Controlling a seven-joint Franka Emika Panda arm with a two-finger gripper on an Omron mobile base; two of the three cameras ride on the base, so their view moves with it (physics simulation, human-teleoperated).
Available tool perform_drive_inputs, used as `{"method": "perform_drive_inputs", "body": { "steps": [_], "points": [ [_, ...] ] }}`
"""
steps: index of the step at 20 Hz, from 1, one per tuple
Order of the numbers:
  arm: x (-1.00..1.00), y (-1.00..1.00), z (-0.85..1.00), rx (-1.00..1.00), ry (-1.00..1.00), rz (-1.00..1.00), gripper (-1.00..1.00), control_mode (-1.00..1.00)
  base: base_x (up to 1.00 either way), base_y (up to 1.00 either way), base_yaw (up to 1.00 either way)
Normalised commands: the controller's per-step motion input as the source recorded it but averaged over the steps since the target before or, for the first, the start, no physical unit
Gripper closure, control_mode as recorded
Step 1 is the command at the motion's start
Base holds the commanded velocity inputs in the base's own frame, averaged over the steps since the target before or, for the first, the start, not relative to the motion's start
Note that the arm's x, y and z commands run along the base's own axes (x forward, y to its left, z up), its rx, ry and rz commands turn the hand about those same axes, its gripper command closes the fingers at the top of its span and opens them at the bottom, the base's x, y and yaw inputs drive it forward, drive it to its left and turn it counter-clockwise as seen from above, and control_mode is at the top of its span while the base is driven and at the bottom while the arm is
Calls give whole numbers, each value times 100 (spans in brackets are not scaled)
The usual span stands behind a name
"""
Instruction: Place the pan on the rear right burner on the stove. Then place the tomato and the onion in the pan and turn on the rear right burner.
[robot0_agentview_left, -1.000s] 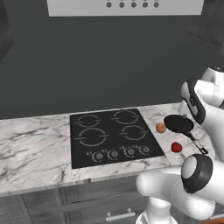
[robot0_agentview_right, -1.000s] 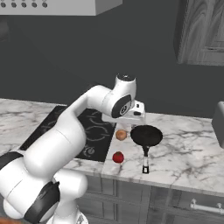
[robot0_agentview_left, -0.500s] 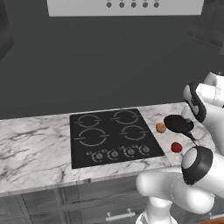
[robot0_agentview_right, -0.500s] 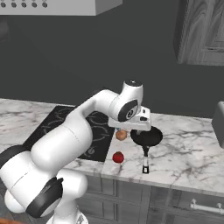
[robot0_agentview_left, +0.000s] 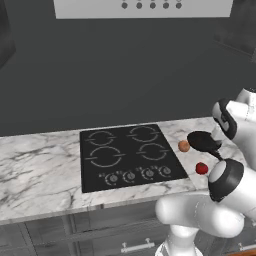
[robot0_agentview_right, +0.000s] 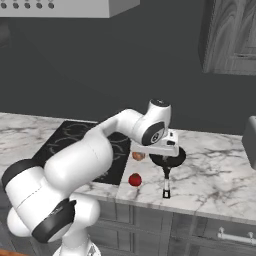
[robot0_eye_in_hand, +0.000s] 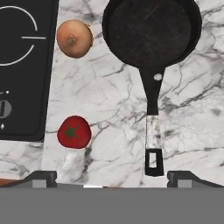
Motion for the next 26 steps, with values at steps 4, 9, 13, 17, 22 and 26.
{"method": "perform_drive_inputs", "body": {
  "steps": [4, 9, 13, 17, 22, 26],
  "points": [
    [0, -16, -31, 0, 0, 0, -100, -100, 0, 0, 0],
    [0, -12, -32, 0, 0, 0, -100, -100, 0, 0, 0],
    [0, -8, -31, 0, 0, 0, -100, -100, 0, 0, 0],
    [0, -11, -29, 0, 1, 0, -100, -100, 0, 0, 0],
    [4, -8, -28, 0, 1, 0, -100, -100, 0, 0, 0],
    [8, -2, -25, 0, 0, 0, -100, -100, 0, 0, 0]
  ]
}}
